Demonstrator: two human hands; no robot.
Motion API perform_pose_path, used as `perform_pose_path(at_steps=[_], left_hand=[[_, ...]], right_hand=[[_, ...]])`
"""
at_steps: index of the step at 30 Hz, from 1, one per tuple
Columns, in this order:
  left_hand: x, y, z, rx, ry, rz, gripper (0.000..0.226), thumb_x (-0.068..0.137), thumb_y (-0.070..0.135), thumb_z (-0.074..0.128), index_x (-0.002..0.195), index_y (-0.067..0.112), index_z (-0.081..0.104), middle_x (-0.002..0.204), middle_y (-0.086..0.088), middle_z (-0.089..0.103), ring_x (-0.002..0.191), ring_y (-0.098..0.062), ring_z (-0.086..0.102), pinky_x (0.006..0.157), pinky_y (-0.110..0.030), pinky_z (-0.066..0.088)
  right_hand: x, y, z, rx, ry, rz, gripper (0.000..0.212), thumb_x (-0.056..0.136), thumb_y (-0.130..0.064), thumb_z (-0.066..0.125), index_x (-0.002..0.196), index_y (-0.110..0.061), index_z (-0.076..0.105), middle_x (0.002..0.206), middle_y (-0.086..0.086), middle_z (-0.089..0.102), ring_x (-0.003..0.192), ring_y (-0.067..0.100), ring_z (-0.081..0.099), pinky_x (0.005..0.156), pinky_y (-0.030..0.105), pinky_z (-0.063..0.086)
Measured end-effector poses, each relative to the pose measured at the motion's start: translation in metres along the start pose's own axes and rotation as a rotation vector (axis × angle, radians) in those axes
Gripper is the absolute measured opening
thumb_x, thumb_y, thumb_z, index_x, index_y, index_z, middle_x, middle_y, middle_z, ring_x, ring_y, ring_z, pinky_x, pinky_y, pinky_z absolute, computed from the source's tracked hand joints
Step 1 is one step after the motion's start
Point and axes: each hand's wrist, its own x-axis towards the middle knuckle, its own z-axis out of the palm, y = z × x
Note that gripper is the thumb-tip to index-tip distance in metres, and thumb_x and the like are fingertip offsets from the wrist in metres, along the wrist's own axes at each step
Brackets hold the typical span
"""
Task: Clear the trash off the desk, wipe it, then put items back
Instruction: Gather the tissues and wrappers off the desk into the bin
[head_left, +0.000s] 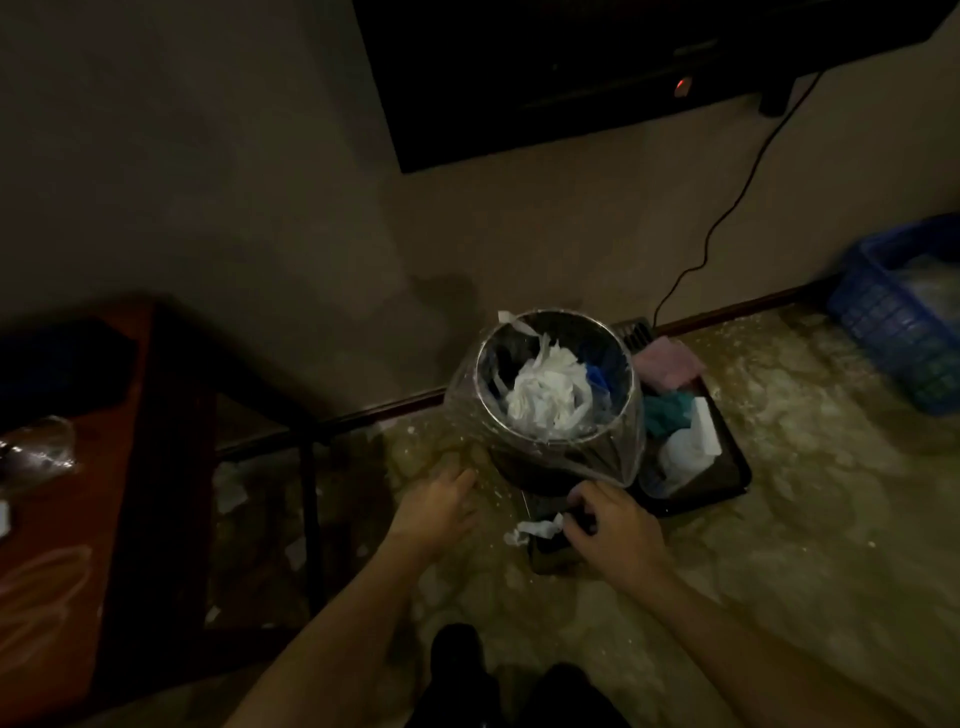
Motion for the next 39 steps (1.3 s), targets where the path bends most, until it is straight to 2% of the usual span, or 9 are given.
perform_pose_path(at_steps=[2,6,13,21,28,30,32,33,39], left_hand=[[0.009,-0.002,0.018,0.019,-0.047,0.024,0.05,0.09,0.04,0.056,0.135,0.025,0.041,0.134,0.0,0.044,0.11,-0.022,0.055,0.084,-0.033,0.047],[0.029,-0.002,0.066,-0.079,-0.029,0.001,0.053,0.089,0.038,0.061,0.135,0.023,0.039,0.135,0.002,0.039,0.11,-0.02,0.054,0.077,-0.029,0.044],[0.054,-0.058,0.159,-0.134,-0.076,-0.131,0.055,0.092,0.037,0.056,0.142,0.028,0.033,0.148,0.003,0.031,0.118,-0.017,0.051,0.091,-0.03,0.049],[0.075,-0.065,0.207,-0.119,-0.091,-0.05,0.048,0.095,0.035,0.052,0.139,0.025,0.036,0.14,0.003,0.035,0.116,-0.018,0.05,0.085,-0.033,0.049],[0.08,-0.071,0.213,-0.134,-0.096,-0.024,0.045,0.096,0.034,0.05,0.139,0.023,0.038,0.138,0.002,0.038,0.114,-0.016,0.051,0.087,-0.034,0.05],[0.077,-0.072,0.208,-0.112,-0.099,-0.032,0.046,0.097,0.034,0.049,0.14,0.024,0.037,0.139,0.002,0.037,0.113,-0.017,0.052,0.085,-0.031,0.05],[0.071,-0.07,0.197,-0.104,-0.106,-0.039,0.047,0.097,0.034,0.049,0.141,0.024,0.036,0.14,0.003,0.037,0.114,-0.017,0.052,0.083,-0.029,0.047],[0.066,-0.068,0.19,-0.105,-0.11,-0.039,0.047,0.097,0.034,0.049,0.141,0.024,0.036,0.14,0.002,0.036,0.114,-0.017,0.051,0.085,-0.029,0.047],[0.03,-0.057,0.101,-0.118,-0.017,-0.023,0.038,0.096,0.033,0.048,0.133,0.026,0.042,0.129,0.005,0.045,0.107,-0.015,0.054,0.084,-0.026,0.044]], right_hand=[[-0.009,0.01,0.027,-0.007,-0.09,0.04,0.023,0.085,-0.035,0.062,0.105,-0.023,0.061,0.103,-0.004,0.062,0.097,0.016,0.06,0.067,0.029,0.049],[-0.005,0.039,0.082,-0.102,-0.236,0.08,0.037,0.088,-0.034,0.058,0.124,-0.026,0.054,0.119,-0.002,0.055,0.111,0.018,0.054,0.081,0.031,0.049],[0.03,0.068,0.162,-0.237,-0.283,0.063,0.043,0.092,-0.032,0.053,0.134,-0.027,0.044,0.136,-0.003,0.04,0.125,0.016,0.036,0.093,0.028,0.042],[0.044,0.099,0.217,-0.405,-0.34,0.096,0.054,0.092,-0.024,0.051,0.142,-0.027,0.031,0.143,-0.001,0.032,0.128,0.023,0.032,0.103,0.035,0.035],[0.052,0.107,0.235,-0.397,-0.25,0.093,0.029,0.093,-0.014,0.05,0.121,-0.019,0.056,0.126,0.001,0.05,0.12,0.022,0.043,0.088,0.029,0.045],[0.049,0.099,0.231,-0.363,-0.176,0.052,0.019,0.082,-0.012,0.068,0.1,-0.014,0.067,0.106,0.004,0.061,0.101,0.025,0.057,0.071,0.032,0.051],[0.038,0.089,0.222,-0.338,-0.121,-0.022,0.023,0.061,-0.01,0.083,0.079,-0.015,0.069,0.083,0.004,0.064,0.077,0.024,0.063,0.052,0.03,0.05],[0.031,0.082,0.215,-0.304,-0.09,-0.054,0.024,0.057,-0.01,0.084,0.075,-0.016,0.068,0.078,0.002,0.064,0.072,0.022,0.063,0.048,0.028,0.049],[0.012,0.024,0.13,0.034,0.051,-0.169,0.015,0.076,-0.015,0.069,0.085,-0.023,0.06,0.085,-0.012,0.056,0.079,0.007,0.056,0.055,0.021,0.049]])
